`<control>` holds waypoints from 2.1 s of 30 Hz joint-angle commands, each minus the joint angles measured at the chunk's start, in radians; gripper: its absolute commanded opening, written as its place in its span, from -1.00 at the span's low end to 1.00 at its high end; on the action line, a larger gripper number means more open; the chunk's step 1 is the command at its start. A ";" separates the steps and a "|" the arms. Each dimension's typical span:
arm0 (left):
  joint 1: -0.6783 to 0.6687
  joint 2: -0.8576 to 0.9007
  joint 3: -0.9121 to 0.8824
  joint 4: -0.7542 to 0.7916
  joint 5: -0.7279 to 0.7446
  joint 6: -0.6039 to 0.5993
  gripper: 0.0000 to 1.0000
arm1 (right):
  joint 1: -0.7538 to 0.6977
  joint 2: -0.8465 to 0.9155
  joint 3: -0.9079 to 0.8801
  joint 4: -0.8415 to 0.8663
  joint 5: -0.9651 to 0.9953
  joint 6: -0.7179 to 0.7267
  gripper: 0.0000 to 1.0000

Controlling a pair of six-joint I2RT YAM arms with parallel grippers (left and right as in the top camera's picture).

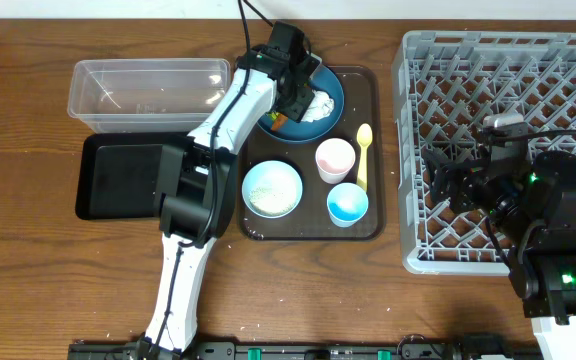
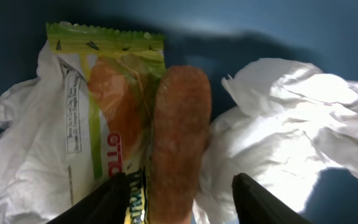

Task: Sort waste into correct bins and load items into the dishwasher rack
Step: 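Reach the left gripper over the blue plate toward the carrot, then close the left gripper on the orange carrot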

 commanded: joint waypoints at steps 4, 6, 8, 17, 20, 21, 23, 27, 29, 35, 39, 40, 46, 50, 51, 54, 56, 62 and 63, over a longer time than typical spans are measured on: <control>0.006 0.018 -0.009 0.027 -0.024 0.006 -0.12 | -0.008 -0.002 0.022 -0.005 0.005 -0.005 0.76; 0.006 0.021 -0.010 0.027 -0.024 0.006 -0.22 | -0.008 -0.002 0.022 -0.005 0.005 -0.004 0.76; 0.006 0.028 -0.011 0.026 -0.024 0.006 -0.27 | -0.008 -0.002 0.022 -0.006 0.005 -0.004 0.76; 0.005 0.066 -0.015 0.027 -0.046 0.006 -0.27 | -0.008 -0.002 0.022 -0.019 0.014 -0.005 0.78; 0.005 0.066 -0.015 0.030 -0.046 0.006 -0.28 | -0.008 -0.002 0.022 -0.019 0.016 -0.005 0.78; 0.005 0.066 -0.015 0.030 -0.046 0.006 -0.34 | -0.008 -0.002 0.022 -0.019 0.016 -0.005 0.78; 0.005 0.066 -0.015 0.030 -0.045 0.006 -0.43 | -0.008 -0.002 0.022 -0.019 0.016 -0.005 0.79; 0.005 0.049 -0.014 0.026 -0.045 0.002 -0.70 | -0.008 -0.002 0.022 -0.019 0.016 -0.005 0.79; 0.005 0.025 -0.014 0.022 -0.046 0.002 -0.74 | -0.008 -0.002 0.022 -0.019 0.016 -0.005 0.79; 0.005 -0.101 -0.014 0.022 -0.045 -0.037 -0.75 | -0.008 -0.002 0.022 -0.019 0.016 -0.005 0.84; 0.005 -0.193 -0.014 0.002 -0.045 -0.043 -0.76 | -0.008 -0.002 0.022 -0.019 0.016 -0.005 0.84; 0.005 -0.214 -0.014 -0.008 -0.045 -0.043 -0.75 | -0.008 -0.002 0.022 -0.019 0.016 -0.005 0.84; 0.006 -0.336 -0.014 -0.089 -0.045 -0.071 -0.76 | -0.008 -0.002 0.022 -0.019 0.016 -0.005 0.84; 0.006 -0.387 -0.014 -0.115 -0.046 -0.103 -0.76 | -0.008 -0.002 0.022 -0.015 0.016 -0.004 0.86; 0.006 -0.388 -0.014 -0.117 -0.046 -0.103 -0.76 | -0.008 -0.002 0.022 -0.014 0.016 -0.004 0.86; 0.006 -0.377 -0.015 -0.121 -0.046 -0.104 -0.76 | -0.008 -0.002 0.022 -0.015 0.016 -0.004 0.86; 0.006 -0.360 -0.015 -0.120 -0.046 -0.104 -0.76 | -0.008 -0.002 0.022 -0.016 0.016 -0.004 0.86; 0.006 -0.282 -0.015 -0.088 -0.098 -0.129 -0.74 | -0.008 -0.002 0.022 -0.016 0.016 -0.004 0.86; 0.006 -0.266 -0.015 -0.080 -0.116 -0.142 -0.75 | -0.008 -0.002 0.022 -0.016 0.016 -0.004 0.86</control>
